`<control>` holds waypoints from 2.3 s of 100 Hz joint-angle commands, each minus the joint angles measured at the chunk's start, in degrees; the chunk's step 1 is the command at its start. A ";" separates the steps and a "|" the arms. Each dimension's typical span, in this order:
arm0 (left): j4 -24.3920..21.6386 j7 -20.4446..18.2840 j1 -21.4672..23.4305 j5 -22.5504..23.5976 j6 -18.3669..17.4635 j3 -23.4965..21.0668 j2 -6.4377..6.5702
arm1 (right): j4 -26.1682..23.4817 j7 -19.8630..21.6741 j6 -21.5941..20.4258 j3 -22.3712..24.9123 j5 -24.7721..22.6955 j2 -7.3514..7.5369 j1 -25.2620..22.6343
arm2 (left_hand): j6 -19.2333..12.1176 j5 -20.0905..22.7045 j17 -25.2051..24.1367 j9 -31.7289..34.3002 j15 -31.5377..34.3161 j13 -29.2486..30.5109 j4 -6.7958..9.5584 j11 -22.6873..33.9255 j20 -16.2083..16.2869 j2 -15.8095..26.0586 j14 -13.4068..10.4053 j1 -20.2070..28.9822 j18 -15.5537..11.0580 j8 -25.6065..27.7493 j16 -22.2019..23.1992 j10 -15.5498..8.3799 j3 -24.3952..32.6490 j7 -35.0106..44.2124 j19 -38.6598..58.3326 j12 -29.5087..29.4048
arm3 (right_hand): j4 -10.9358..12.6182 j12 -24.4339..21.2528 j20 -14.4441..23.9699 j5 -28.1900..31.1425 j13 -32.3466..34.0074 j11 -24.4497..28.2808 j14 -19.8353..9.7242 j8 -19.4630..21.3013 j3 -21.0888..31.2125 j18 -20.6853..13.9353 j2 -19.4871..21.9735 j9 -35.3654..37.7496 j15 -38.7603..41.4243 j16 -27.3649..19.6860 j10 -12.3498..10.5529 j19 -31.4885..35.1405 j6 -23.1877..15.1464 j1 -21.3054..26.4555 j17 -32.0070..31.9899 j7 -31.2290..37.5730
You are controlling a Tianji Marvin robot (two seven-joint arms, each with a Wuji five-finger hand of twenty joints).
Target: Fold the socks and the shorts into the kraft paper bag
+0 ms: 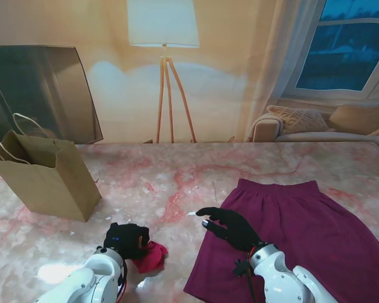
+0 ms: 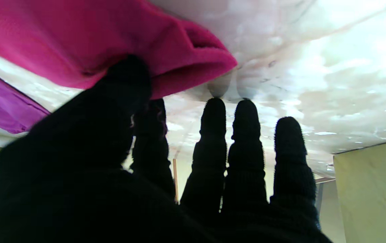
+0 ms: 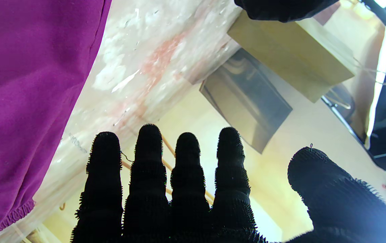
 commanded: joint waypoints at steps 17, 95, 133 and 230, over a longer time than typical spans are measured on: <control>1.01 -2.38 1.41 -4.75 -1.14 -0.86 -0.46 | -0.30 0.08 -0.01 -0.08 -0.15 -0.07 -0.55 | -3.07 1.03 4.63 17.46 0.67 13.04 -0.79 -6.27 0.16 1.31 -1.37 3.04 -0.20 10.76 -4.38 -3.80 6.55 5.83 3.90 -17.08 | -2.32 0.53 2.44 -1.05 1.57 0.52 0.69 0.38 -1.67 0.08 1.30 0.67 1.17 1.20 -0.19 1.53 -1.53 0.62 0.25 0.28; -7.18 3.57 6.50 -7.77 -6.16 -10.97 -2.09 | 0.04 0.24 -0.05 -0.24 0.04 -0.08 0.06 | -1.78 3.92 25.26 36.65 15.49 33.83 -0.91 -8.65 -3.45 -4.83 -4.09 3.58 -4.43 11.91 -2.89 -11.42 13.42 9.68 21.51 5.30 | -2.31 0.59 2.43 -1.01 1.76 0.65 0.70 0.35 -1.79 0.03 1.48 1.00 1.25 1.26 -0.16 1.59 -1.63 0.75 0.26 0.32; -15.30 5.23 7.12 -8.66 -6.37 -16.97 -2.93 | -0.13 0.04 0.07 -0.03 -0.09 -0.11 -0.13 | -1.52 4.21 24.73 36.59 15.54 33.93 -0.93 -8.44 -4.13 -5.57 -3.95 3.30 -5.12 12.74 -1.98 -11.60 14.96 9.83 21.35 6.83 | -2.31 0.57 2.42 -0.94 1.80 0.60 0.74 0.33 -1.76 0.05 1.40 0.93 1.25 1.26 -0.02 1.59 -1.55 0.73 0.27 0.29; -25.36 -9.24 -6.02 6.27 0.64 -33.14 -1.52 | 0.32 -0.67 0.32 -0.52 0.40 -0.35 0.19 | -1.92 4.18 24.11 36.43 14.67 33.58 -0.82 -9.03 -3.94 -5.35 -4.19 3.28 -5.53 12.93 -1.44 -12.18 14.55 9.42 20.47 7.24 | -2.31 0.54 2.42 -1.00 1.73 0.54 0.73 0.33 -1.82 0.07 1.37 0.84 1.23 1.26 -0.01 1.60 -1.56 0.70 0.28 0.23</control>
